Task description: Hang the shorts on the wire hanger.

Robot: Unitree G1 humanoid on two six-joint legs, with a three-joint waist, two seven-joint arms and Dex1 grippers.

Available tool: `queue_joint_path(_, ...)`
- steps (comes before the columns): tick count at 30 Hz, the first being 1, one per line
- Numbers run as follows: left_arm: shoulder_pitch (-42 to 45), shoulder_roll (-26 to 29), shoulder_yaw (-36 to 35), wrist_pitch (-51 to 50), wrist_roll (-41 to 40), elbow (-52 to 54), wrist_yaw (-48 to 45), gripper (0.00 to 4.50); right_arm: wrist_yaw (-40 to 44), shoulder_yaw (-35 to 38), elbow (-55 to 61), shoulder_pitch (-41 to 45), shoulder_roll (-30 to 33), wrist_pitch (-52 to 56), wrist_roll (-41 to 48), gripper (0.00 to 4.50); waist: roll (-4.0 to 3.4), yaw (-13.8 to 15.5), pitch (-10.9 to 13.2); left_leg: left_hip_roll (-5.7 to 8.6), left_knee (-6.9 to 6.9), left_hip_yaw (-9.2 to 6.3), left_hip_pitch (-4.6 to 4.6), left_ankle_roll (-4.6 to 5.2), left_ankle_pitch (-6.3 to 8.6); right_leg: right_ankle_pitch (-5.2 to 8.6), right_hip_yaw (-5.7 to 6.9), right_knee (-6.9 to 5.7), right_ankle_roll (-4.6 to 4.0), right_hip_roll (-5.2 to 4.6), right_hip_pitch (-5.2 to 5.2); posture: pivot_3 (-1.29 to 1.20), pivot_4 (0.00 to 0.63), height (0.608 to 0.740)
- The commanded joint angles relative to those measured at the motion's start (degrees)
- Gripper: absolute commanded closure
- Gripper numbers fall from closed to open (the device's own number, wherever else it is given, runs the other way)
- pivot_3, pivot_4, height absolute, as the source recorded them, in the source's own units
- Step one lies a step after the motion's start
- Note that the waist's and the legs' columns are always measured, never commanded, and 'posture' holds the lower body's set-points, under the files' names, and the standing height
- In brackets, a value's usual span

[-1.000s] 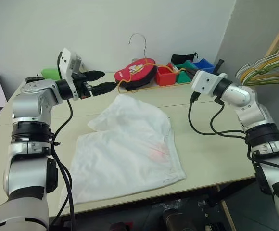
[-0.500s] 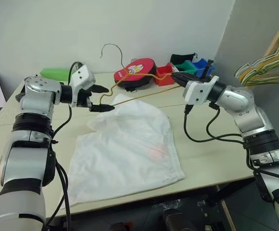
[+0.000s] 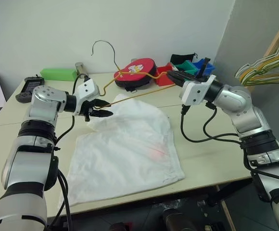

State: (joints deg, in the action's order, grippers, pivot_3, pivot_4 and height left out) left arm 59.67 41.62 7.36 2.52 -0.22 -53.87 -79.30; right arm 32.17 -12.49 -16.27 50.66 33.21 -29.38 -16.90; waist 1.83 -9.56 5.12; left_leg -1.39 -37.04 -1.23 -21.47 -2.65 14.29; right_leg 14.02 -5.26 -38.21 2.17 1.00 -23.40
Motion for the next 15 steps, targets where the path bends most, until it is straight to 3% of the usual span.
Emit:
queue_joint_path(1, 0.83, 0.17, -1.78, -0.66, -1.33, 2.12, -0.02, 3.62, -1.03, 0.98, 0.22, 1.51, -0.19, -0.49, -0.08, 4.50, 0.00, 0.00, 0.00, 0.00, 0.00, 0.00, 0.00, 0.00, 0.00, 0.00, 0.00, 0.00, 0.00, 0.00, 0.00, -0.07, 0.012, 0.740)
queue_joint_path(6, 0.41, 0.21, -2.14, -0.98, -1.35, 2.94, -0.33, 4.45, -0.46, 0.80, -0.02, 1.22, -0.39, -0.04, 0.06, 4.50, 0.00, 0.03, 0.00, 0.00, 0.00, -0.01, 0.00, 0.00, 0.00, 0.00, 0.01, -0.01, 0.00, 0.00, 0.00, -0.07, 0.013, 0.740)
queue_joint_path(14, -1.34, -0.05, -1.72, 0.30, 0.13, 5.79, 2.54, 4.45, 1.54, 0.25, -0.13, 0.55, -0.19, 2.75, 0.40, 4.50, 0.00, 0.02, 0.00, 0.00, -0.02, -0.01, 0.02, 0.00, 0.00, 0.00, 0.00, -0.07, -0.01, 0.00, 0.00, -0.08, 0.017, 0.740)
queue_joint_path(15, -1.70, -0.08, -1.69, 0.45, 0.34, 6.34, 3.20, 4.48, 3.52, -0.22, -0.02, 0.24, 0.05, 4.48, 0.93, 4.25, 0.00, 0.03, 0.00, -0.01, -0.03, -0.01, 0.03, 0.00, 0.00, 0.00, -0.02, -0.10, 0.00, 0.00, 0.00, -0.08, 0.017, 0.740)
